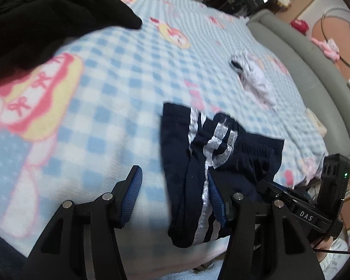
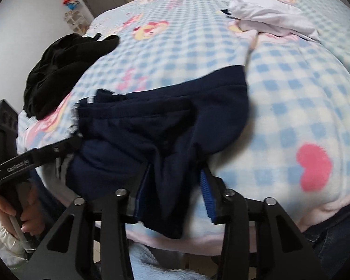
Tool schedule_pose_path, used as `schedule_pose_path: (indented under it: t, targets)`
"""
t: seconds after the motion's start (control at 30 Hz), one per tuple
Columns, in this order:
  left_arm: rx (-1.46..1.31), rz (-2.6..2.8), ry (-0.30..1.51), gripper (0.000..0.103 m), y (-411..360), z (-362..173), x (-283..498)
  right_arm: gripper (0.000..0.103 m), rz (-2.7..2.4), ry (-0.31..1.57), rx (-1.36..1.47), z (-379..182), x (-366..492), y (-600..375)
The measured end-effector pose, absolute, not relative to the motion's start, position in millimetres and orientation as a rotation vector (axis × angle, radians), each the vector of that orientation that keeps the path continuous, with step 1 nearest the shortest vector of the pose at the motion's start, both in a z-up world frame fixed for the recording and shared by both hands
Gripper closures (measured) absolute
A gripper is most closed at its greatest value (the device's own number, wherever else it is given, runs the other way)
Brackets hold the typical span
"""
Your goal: Fold clothes
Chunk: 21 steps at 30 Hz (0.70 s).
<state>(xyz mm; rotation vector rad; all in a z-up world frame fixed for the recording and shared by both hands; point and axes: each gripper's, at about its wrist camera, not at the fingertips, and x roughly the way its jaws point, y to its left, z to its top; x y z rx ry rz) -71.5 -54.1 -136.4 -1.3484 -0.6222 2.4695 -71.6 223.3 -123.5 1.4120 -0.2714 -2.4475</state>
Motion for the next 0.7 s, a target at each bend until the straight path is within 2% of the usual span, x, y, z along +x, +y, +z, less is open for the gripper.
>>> schedule_pose_path:
  t: [0.13, 0.17, 0.23, 0.57, 0.7]
  targets:
    - [-1.238, 2.412, -0.728, 0.046, -59.3, -129.0, -69.5, 0.06, -2.517, -0.381, 1.313, -109.9, -64.9, 242.7]
    - [-1.234, 2.406, -0.72, 0.046, -58.4, -128.0, -70.9, 0.057, -2.512, -0.412, 1.29, -108.3, -64.0, 243.5]
    - [-1.266, 2.406, -0.672, 0.046, -53.6, -130.6, -73.1, 0.056, -2.477, -0.429, 1.299, -110.9, -65.1, 239.8]
    - [-1.365, 2.424, -0.634, 0.046, -50.3, -142.2, -77.4, 0.055, -2.504, -0.308, 1.417, -128.0, -73.1, 226.0]
    - [-1.385, 2.428, -0.582, 0.038, -43.6, -145.2, -78.2, 0.048, -2.489, -0.366, 1.436, -131.4, -74.5, 233.7]
